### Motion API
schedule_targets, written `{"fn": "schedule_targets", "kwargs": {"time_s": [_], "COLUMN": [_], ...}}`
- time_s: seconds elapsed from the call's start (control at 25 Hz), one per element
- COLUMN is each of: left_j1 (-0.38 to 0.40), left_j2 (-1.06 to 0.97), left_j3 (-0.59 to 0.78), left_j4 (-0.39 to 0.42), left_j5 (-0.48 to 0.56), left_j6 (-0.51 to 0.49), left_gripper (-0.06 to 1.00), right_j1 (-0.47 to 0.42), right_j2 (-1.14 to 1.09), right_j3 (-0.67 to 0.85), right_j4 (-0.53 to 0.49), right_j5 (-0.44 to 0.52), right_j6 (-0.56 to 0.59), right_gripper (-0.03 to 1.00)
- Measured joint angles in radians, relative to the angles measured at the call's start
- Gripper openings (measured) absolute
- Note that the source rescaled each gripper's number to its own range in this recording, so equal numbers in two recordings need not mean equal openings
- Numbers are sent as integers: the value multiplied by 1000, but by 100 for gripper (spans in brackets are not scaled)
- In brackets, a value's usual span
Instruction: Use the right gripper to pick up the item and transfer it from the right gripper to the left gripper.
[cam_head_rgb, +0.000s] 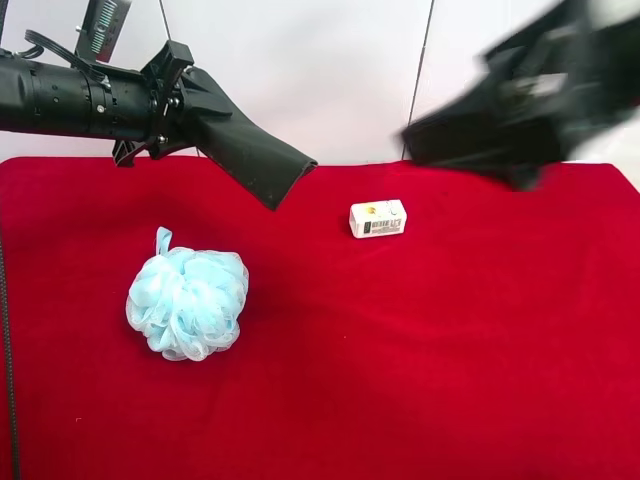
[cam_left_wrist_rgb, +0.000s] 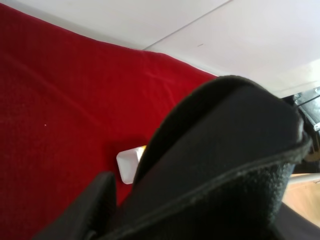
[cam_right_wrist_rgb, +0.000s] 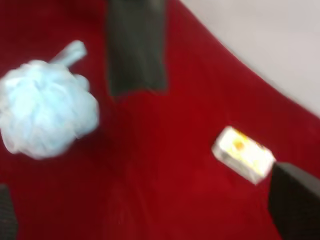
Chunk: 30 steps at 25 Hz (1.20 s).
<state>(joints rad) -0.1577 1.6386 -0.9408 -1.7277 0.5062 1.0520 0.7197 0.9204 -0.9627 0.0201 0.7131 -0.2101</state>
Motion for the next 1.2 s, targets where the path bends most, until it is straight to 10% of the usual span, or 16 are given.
{"fn": "schedule_targets", "kwargs": {"time_s": [0.28, 1.2], "left_j1": [0, 0], "left_j2": [0, 0], "left_j3": [0, 0], "left_j4": [14, 151], "left_j5": [-25, -47], "left_j6": [0, -9], "left_gripper": [3, 2], "right_j1": [0, 2], "right_j2": [-326, -922], "right_j3": [8, 478], "right_j4": [-11, -92], "right_j5": [266, 338], "right_j6": [120, 285], "right_gripper": [99, 99]}}
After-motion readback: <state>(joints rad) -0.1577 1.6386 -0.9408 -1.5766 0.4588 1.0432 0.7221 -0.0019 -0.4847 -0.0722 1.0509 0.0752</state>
